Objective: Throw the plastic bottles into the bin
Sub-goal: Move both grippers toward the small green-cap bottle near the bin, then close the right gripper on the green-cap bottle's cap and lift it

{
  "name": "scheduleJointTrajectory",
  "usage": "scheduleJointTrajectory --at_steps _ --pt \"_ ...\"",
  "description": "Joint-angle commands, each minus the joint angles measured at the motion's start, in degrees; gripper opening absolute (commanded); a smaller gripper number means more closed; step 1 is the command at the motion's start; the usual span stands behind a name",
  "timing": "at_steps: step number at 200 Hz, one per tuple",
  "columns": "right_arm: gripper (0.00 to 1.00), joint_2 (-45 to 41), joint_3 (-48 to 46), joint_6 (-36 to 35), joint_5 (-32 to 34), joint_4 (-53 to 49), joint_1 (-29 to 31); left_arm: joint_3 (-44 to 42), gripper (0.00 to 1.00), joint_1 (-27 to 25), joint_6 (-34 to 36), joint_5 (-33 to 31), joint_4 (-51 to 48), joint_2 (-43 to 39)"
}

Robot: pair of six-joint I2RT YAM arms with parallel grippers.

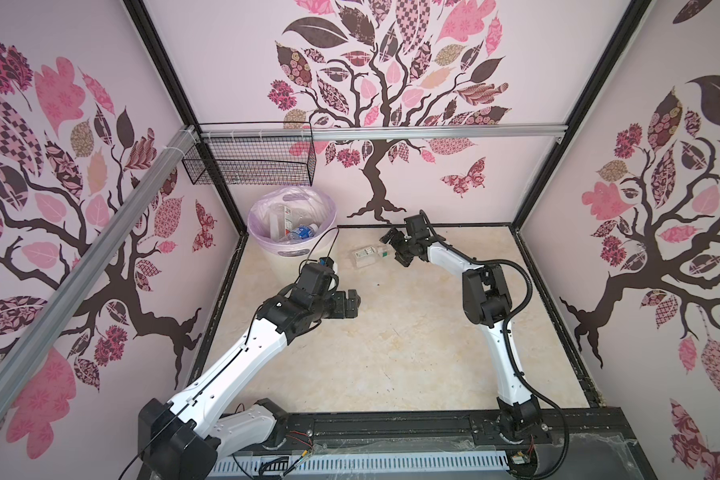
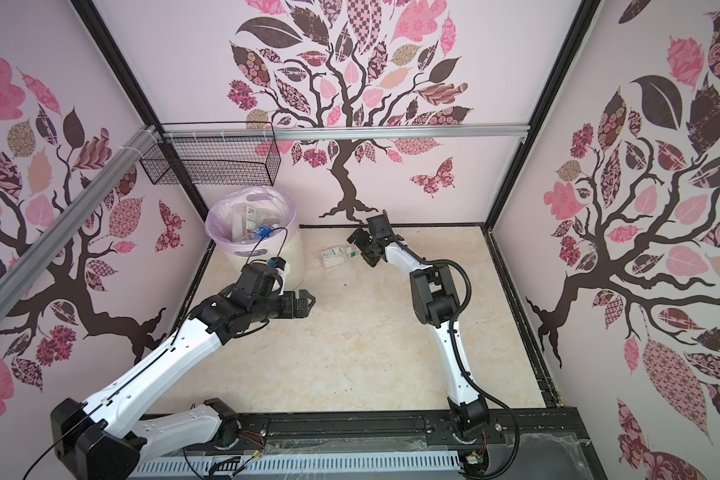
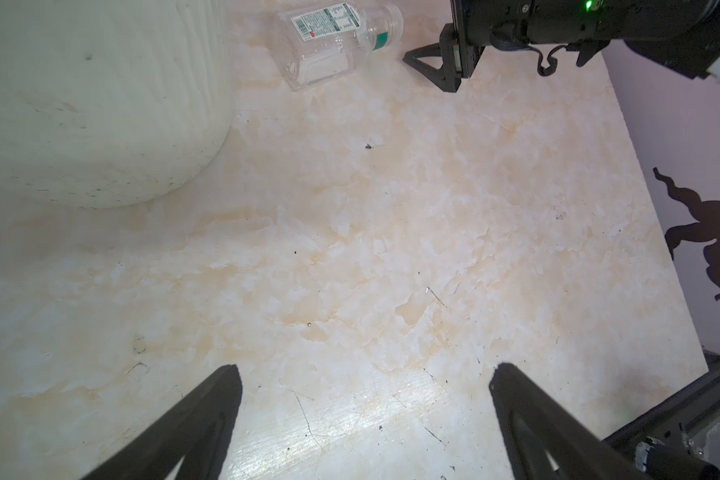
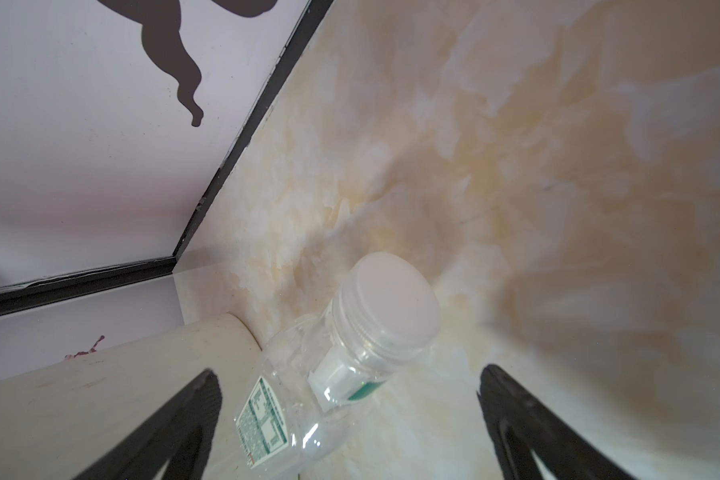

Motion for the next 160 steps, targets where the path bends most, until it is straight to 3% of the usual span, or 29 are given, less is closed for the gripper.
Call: scheduleJointTrajectory --at_steps 1,48,160 --pt "1.0 3.2 2.2 2.4 -1.1 -2.4 -0.3 0.2 0.98 0.2 1.4 1.0 0.7 1.7" --pt "0.97 4.7 2.2 3.3 -0.4 -2.2 -0.3 0.3 0.98 0.2 0.7 0.5 0.8 2.6" --pt "0.78 10.1 6.3 9.2 -0.4 -3.0 0.1 -0.7 0.98 0.3 0.8 -0.6 -0.3 2.2"
